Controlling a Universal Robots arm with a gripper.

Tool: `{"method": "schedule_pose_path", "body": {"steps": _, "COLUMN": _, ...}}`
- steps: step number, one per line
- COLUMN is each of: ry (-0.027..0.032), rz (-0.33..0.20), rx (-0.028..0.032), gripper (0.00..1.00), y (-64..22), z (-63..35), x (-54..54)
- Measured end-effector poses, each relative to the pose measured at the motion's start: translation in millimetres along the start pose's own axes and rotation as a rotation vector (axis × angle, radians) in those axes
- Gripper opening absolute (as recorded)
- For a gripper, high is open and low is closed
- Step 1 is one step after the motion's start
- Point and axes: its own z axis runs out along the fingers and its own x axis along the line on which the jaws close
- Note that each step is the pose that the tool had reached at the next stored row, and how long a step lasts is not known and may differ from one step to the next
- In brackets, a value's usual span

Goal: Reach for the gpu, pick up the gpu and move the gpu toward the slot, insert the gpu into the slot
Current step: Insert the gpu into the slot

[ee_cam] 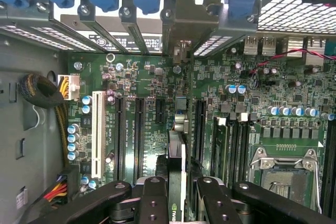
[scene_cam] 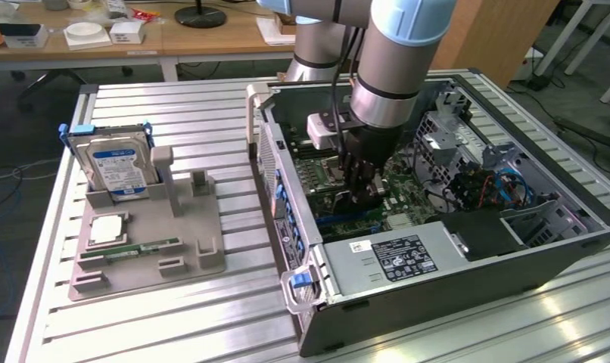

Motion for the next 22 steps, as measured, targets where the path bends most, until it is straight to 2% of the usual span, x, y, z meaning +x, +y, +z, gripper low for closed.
{"method": "schedule_pose_path", "body": {"steps": 10, "ry": 0.0005, "rz": 0.01, "rx": 0.0002, "gripper": 0.26, "y": 0.3, "z": 0.1, "x": 0.0}}
{"method": "schedule_pose_path", "body": {"steps": 22, "ry": 0.0004, "rz": 0.01, "rx": 0.0002, "gripper": 0.26, "y": 0.3, "z": 4.7, "x": 0.1}}
